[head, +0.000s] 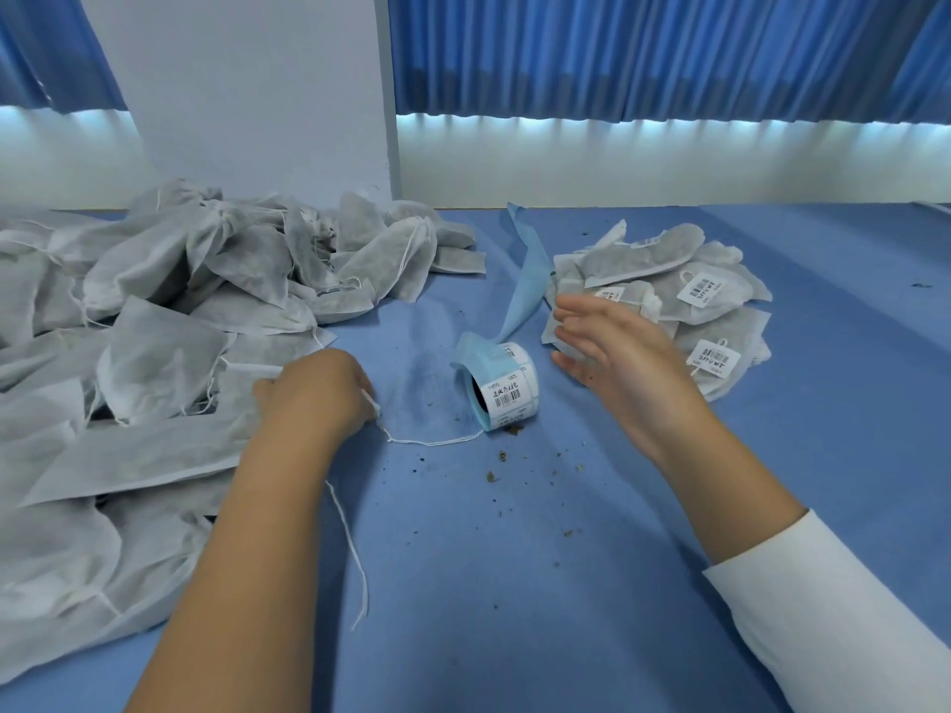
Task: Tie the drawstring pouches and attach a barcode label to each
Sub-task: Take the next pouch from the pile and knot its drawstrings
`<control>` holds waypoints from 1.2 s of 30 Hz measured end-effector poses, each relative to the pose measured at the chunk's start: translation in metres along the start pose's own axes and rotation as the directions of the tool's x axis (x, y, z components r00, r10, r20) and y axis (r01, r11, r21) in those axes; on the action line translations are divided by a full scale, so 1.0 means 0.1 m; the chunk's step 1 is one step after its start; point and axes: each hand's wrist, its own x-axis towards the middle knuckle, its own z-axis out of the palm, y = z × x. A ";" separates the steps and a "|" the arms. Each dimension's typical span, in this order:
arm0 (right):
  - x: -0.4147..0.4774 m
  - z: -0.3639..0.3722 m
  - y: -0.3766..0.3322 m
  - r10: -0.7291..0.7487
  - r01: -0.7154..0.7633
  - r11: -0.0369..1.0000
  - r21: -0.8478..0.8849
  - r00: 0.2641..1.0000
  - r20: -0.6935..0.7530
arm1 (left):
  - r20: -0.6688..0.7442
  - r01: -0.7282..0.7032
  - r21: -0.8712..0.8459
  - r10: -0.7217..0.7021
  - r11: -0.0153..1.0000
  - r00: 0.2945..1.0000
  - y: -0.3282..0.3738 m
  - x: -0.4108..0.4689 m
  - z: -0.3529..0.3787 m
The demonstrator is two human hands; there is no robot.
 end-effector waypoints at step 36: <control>-0.20 0.14 -0.04 -0.253 0.322 0.899 -0.298 0.935 0.248 | -0.011 -0.351 -0.734 0.507 0.581 0.862 0.29 -0.41 -0.23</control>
